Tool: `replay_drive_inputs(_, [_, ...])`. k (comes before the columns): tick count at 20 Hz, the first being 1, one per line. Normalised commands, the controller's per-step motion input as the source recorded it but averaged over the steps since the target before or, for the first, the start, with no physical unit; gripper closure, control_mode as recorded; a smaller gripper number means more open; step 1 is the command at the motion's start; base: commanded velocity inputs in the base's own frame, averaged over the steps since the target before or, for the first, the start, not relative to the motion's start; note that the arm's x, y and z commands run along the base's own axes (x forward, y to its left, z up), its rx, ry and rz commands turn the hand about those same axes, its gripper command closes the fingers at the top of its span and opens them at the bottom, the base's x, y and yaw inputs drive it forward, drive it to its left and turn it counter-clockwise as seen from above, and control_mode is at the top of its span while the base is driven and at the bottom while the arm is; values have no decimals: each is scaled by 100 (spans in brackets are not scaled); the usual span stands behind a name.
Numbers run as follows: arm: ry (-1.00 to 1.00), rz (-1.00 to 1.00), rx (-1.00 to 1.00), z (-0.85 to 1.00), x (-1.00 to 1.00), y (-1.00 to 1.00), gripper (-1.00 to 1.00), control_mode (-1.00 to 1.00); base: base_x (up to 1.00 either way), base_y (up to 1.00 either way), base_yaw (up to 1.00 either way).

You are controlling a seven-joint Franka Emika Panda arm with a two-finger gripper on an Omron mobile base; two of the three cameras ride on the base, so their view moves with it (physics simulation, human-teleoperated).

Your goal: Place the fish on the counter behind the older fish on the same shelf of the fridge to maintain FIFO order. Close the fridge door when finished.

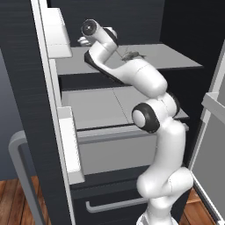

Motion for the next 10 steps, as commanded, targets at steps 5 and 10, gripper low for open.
replay_drive_inputs(5, [0,-16,0,-12,35,0,100,-100,0,0,0])
replay_drive_inputs(10, [0,-13,0,-25,28,-8,100,-100,0,0,0])
